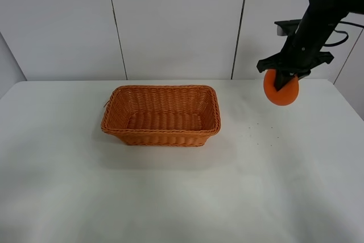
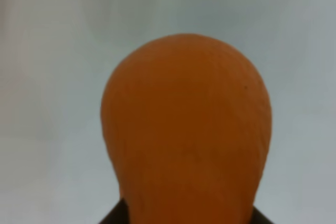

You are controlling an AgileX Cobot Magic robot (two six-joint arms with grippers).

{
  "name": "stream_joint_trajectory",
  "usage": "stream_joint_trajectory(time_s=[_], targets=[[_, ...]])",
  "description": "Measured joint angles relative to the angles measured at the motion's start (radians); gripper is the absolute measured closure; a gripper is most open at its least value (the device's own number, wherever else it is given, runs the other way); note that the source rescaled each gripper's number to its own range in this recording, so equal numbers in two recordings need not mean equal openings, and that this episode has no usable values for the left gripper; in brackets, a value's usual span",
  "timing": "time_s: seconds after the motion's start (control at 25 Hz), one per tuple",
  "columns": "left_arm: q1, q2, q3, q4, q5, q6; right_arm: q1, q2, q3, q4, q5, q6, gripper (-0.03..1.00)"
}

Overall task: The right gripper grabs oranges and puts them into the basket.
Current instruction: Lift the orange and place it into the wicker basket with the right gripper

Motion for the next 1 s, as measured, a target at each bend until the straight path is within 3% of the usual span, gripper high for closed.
stream_joint_trajectory(time_s=[0.28, 0.64, 0.84, 1.0], targets=[[0.0, 0.0, 0.0, 0.0, 0.0, 0.0, 0.047, 0.048, -0.223, 0.01, 0.075, 0.0, 0.96], [0.0, 0.0, 0.0, 0.0, 0.0, 0.0, 0.318, 0.129, -0.339, 0.016, 0.073, 0.0, 0.96], [0.0, 0.0, 0.0, 0.0, 0.0, 0.0, 0.448, 0.174, -0.344, 0.022, -0.037, 0.004, 0.96], [0.0, 0.0, 0.0, 0.0, 0.0, 0.0, 0.492, 0.256, -0.344, 0.022, -0.157, 0.006, 0.96]])
